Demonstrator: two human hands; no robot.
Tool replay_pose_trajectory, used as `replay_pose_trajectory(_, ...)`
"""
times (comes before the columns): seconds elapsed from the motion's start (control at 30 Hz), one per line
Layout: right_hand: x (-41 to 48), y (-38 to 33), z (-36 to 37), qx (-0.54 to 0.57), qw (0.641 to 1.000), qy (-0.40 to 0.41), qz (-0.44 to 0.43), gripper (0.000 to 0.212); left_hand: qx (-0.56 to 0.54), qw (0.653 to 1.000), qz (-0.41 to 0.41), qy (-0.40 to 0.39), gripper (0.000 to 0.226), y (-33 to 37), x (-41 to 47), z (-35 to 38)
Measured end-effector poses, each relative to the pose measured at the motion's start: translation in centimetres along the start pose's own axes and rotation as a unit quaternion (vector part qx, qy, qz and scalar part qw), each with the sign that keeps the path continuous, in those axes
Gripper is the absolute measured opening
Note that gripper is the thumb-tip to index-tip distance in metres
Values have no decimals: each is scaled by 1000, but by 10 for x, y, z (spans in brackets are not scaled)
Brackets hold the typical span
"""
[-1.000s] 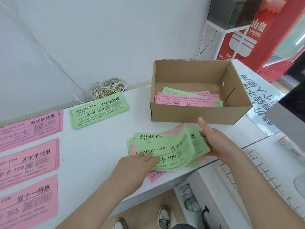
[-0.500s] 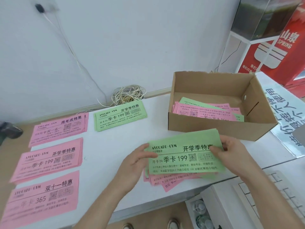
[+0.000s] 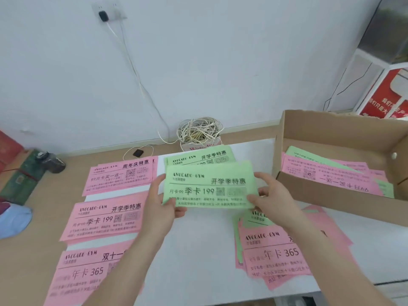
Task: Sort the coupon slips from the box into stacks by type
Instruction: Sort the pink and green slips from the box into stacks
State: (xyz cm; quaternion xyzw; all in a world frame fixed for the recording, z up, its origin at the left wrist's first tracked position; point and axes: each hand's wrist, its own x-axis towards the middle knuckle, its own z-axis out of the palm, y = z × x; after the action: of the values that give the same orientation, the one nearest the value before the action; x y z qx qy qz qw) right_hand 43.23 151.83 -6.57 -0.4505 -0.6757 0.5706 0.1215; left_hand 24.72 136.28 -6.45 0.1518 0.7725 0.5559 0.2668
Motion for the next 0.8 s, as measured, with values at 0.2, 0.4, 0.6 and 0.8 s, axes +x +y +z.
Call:
replay_pose_trajectory(0.2,27,-3,18,-200,979,28,-28,43,24,1000,-8,7,55,-5,85,2)
replay_pose_trajectory(0.4,4,-3,6,-349,934,-47,-54,45,408,905,112,52,73,-18,98,-3)
replay_pose_trajectory(0.6,-45,16,-26,-485,862,-147,-5,81,542,774,310,-105,51,-43,90,16)
replay_pose_trajectory(0.8,-67,47,-33,-517,849,-110,0,85,559,771,279,-124,48,-37,72,36)
